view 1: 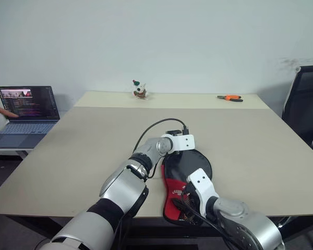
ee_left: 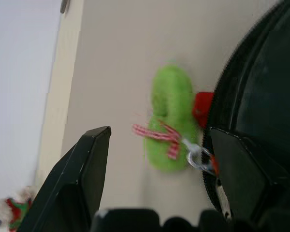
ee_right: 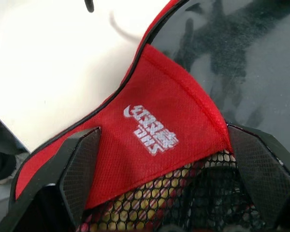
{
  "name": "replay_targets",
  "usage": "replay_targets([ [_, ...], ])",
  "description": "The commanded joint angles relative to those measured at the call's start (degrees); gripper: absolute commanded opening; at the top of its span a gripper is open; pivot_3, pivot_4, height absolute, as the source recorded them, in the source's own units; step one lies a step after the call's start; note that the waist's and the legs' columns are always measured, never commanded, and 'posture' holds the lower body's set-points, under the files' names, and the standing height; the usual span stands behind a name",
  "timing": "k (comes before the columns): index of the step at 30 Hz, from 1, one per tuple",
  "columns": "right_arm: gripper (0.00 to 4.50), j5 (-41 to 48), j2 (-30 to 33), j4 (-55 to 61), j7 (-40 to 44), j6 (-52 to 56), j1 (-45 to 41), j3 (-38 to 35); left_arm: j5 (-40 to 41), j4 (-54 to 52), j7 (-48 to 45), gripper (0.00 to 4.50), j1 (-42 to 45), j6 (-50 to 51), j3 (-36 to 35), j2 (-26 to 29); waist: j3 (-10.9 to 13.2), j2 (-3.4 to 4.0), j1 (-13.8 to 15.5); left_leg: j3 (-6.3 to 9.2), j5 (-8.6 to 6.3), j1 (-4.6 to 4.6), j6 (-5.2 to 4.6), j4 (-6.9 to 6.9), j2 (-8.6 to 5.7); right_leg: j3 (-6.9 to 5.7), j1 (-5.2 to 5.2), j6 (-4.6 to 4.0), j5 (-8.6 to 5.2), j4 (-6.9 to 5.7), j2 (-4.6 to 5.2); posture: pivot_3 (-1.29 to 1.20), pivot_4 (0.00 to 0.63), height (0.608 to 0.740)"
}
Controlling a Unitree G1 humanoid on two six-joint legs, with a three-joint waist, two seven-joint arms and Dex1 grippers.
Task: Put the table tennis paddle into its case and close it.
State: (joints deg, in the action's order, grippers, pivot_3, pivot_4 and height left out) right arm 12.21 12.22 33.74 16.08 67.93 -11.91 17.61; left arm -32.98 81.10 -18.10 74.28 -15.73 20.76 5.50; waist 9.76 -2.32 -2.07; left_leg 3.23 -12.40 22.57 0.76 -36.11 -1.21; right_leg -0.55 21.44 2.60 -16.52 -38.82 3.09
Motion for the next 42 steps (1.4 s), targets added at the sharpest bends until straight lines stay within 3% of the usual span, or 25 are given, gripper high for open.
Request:
replay_targets([
  [1,4.50,1.09,-0.41,-8.73,1.47,0.70,-2.80,-0.38,6.23,-2.65,-1.09,3.54,0.26,-0.25,-6.26,3.46,0.01,0.00,-0.39,-0.02,0.00,-0.04,0.00,0.00,0.01,0.02,0.00,0.00,0.00,-0.04,0.00,0.00,0.150,0.740],
  [11,4.50,0.40,2.46,-20.85,5.76,-7.89,-10.86,-2.36,21.75,-9.23,-17.58,3.54,-5.50,-1.77,-18.92,13.14,0.03,-0.02,-0.92,0.03,0.11,-0.66,0.03,-0.01,0.05,0.11,-0.35,-0.20,0.26,-0.11,0.01,0.00,0.150,0.740],
  [15,4.50,2.19,4.06,-18.76,7.74,-7.02,-12.10,-3.38,26.41,-15.96,-22.20,3.54,-10.90,-0.14,-21.62,16.21,0.07,0.01,-0.90,0.05,0.12,-0.65,0.03,-0.01,0.06,0.09,-0.31,-0.23,0.59,-0.06,0.08,0.00,0.150,0.740],
  [17,4.50,5.99,3.61,-13.39,8.76,-2.48,-13.28,-6.47,30.44,-24.98,-25.22,3.54,-17.37,3.82,-23.43,17.17,0.12,0.10,-0.82,0.08,0.12,-0.64,0.03,0.00,0.10,0.05,-0.28,-0.24,0.62,-0.06,0.10,0.00,0.150,0.740],
  [20,4.50,9.78,3.00,-8.41,9.02,3.19,-15.13,-9.81,33.61,-37.86,-25.15,3.54,-24.87,10.96,-24.46,17.17,0.19,0.22,-0.50,0.06,0.36,-0.46,0.39,0.01,0.26,0.06,-0.11,-0.42,0.56,-0.08,0.07,0.00,0.150,0.740],
  [22,4.50,11.15,3.02,-6.65,8.91,5.70,-16.31,-11.63,34.82,-44.97,-24.40,3.54,-28.42,15.26,-24.47,16.87,0.19,0.21,0.09,0.08,0.41,0.18,0.44,-0.01,0.25,0.03,0.42,-0.60,0.64,-0.10,0.03,0.00,0.150,0.740],
  [29,4.50,16.63,4.29,-3.32,10.42,10.87,-19.60,-17.58,37.68,-61.11,-21.28,3.54,-36.42,25.89,-23.95,15.45,0.19,0.22,0.68,0.21,0.39,1.68,0.41,0.01,-0.08,0.00,1.78,-0.75,0.71,-0.03,0.06,0.00,0.150,0.740],
  [34,4.50,19.87,8.32,-3.68,13.51,9.26,-20.05,-19.90,39.93,-66.53,-21.70,3.54,-38.36,28.78,-23.61,15.25,0.19,0.22,0.60,0.15,0.35,1.67,0.33,0.00,-0.08,-0.03,1.77,-0.74,0.70,-0.02,0.05,0.00,0.150,0.740],
  [42,4.50,17.85,16.29,-5.10,18.95,-2.96,-17.49,-14.54,40.97,-69.50,-23.01,3.54,-38.15,30.10,-22.19,15.27,0.21,0.25,0.39,0.07,0.39,1.43,0.26,0.00,-0.06,0.01,1.62,-0.75,0.70,-0.13,0.01,0.00,0.150,0.740],
])
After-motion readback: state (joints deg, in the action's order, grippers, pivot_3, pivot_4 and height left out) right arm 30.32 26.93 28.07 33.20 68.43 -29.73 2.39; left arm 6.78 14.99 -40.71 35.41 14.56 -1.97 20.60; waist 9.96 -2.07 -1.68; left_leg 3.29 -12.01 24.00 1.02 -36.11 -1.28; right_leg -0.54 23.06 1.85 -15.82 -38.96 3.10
